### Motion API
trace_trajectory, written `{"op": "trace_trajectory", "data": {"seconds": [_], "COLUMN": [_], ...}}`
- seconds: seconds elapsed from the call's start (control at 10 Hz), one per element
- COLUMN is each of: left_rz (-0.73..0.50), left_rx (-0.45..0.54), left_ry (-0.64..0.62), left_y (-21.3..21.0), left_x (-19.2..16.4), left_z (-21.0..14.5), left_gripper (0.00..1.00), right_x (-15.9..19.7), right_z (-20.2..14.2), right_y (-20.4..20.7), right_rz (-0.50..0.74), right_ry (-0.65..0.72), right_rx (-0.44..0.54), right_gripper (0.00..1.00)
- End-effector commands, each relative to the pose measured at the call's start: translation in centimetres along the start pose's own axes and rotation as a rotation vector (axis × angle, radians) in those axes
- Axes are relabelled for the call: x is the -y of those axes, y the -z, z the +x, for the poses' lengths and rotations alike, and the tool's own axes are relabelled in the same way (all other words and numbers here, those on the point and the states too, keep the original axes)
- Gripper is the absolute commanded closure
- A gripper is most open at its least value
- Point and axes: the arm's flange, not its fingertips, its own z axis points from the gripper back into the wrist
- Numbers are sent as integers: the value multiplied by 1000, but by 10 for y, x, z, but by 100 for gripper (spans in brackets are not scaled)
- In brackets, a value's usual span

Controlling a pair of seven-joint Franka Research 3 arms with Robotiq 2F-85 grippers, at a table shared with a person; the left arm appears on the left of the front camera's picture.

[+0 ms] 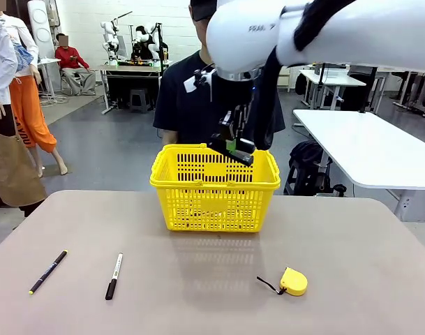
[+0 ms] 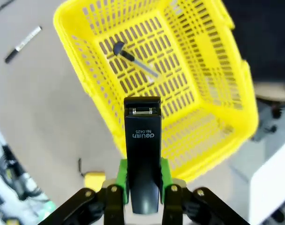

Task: Place the items the person wants into the basket.
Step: Pick up the item the person points to and place it in the Market Basket.

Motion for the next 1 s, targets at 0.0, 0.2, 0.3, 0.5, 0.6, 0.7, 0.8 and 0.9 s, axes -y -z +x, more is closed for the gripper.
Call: {"op": "trace_trajectory", "data": {"seconds": [0.0, 0.2, 0.3, 0.5, 0.6, 0.7, 0.8, 0.9], "left_rz": [-5, -5, -5, -5, -5, -5, -5, -5], "left_rx": [22, 22, 22, 22, 22, 22, 22, 22], "left_ry": [20, 20, 20, 20, 20, 20, 20, 20], "left_y": [-2, -2, -2, -2, -2, -2, -2, -2], "left_x": [0, 0, 0, 0, 0, 0, 0, 0], "left_z": [0, 0, 0, 0, 0, 0, 0, 0], "left_gripper": [0, 0, 0, 0, 0, 0, 0, 0], "right_x": [28, 44, 51, 57, 58, 59, 61, 63], "right_z": [34, 56, 63, 71, 73, 75, 76, 76], "right_y": [7, 37, 50, 74, 84, 94, 100, 103], "right_rz": [1, 20, 31, 80, 93, 99, 106, 110], "right_ry": [-122, -203, -240, -297, -309, -316, -331, -329], "right_rx": [-20, -24, -27, -44, -58, -65, -51, -45], "right_gripper": [68, 68, 68, 68, 68, 68, 68, 68]}}
